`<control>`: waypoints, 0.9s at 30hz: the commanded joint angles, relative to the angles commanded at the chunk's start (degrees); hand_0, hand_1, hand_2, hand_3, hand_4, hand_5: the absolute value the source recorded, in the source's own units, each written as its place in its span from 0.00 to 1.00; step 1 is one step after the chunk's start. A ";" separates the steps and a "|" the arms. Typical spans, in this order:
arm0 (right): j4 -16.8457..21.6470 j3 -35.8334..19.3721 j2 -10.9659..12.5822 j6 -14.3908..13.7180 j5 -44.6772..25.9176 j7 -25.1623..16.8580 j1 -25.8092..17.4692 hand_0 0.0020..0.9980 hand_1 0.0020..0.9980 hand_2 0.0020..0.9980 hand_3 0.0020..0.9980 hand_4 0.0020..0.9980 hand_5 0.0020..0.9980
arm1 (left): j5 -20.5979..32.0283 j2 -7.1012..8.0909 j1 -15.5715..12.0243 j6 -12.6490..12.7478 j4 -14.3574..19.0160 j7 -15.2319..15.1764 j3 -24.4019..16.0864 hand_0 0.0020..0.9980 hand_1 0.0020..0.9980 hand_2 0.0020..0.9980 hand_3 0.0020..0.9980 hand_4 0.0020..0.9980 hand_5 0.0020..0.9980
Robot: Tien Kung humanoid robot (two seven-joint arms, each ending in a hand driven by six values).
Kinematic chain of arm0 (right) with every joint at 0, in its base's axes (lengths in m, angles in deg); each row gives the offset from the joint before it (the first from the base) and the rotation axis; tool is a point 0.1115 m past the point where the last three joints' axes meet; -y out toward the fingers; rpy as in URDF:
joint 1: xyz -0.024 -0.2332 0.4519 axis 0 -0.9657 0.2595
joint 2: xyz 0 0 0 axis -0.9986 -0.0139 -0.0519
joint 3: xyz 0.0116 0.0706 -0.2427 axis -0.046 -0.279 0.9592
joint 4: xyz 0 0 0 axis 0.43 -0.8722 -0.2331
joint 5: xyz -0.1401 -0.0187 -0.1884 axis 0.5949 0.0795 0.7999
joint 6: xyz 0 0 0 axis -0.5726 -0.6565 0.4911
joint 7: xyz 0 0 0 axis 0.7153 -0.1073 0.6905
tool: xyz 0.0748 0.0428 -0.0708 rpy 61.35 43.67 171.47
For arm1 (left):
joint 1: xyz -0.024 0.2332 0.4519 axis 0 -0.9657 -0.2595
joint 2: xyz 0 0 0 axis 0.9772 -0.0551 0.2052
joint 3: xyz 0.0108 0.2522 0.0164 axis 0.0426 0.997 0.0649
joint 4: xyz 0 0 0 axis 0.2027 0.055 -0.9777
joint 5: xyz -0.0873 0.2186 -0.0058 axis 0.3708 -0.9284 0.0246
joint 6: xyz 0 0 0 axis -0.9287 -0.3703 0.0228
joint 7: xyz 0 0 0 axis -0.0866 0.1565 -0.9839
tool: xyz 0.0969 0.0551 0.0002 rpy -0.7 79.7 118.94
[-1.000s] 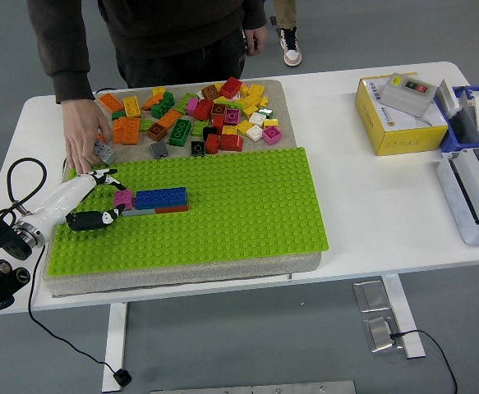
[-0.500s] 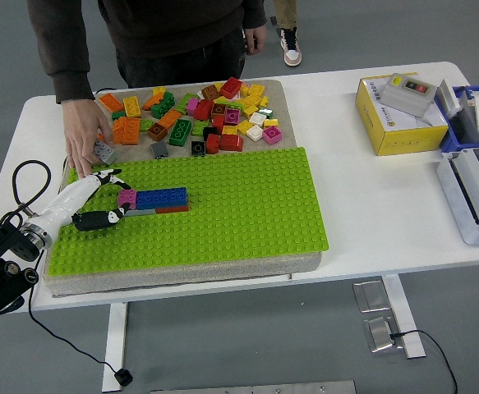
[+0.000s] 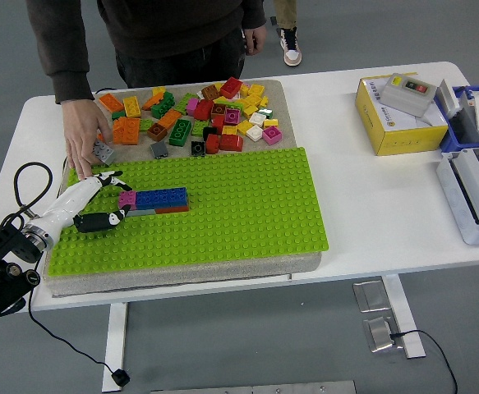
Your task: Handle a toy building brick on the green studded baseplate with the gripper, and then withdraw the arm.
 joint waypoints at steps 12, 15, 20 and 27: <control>-0.08 1.56 -0.11 0.26 -1.92 -0.86 0.04 0.61 0.53 0.65 0.54 0.62 1.00 | -0.86 -0.90 -0.04 0.75 -1.25 -0.03 0.31 0.99 0.98 0.96 0.58 0.56 0.29; -0.09 2.00 -0.15 0.33 -2.45 -1.12 0.03 0.60 0.53 0.65 0.54 0.62 1.00 | -0.73 -1.27 -0.14 0.89 -1.62 -0.03 0.50 0.99 0.98 0.96 0.58 0.56 0.29; -0.11 2.59 -0.17 0.43 -3.10 -1.49 0.03 0.60 0.53 0.65 0.54 0.62 1.00 | -0.46 -1.61 -0.23 0.95 -1.99 -0.02 0.60 0.99 0.98 0.96 0.58 0.56 0.29; -0.13 2.88 -0.14 0.43 -3.46 -1.76 0.01 0.60 0.52 0.65 0.54 0.62 1.00 | -0.17 -1.45 -0.21 0.94 -2.08 -0.06 0.52 0.99 0.98 0.96 0.58 0.56 0.30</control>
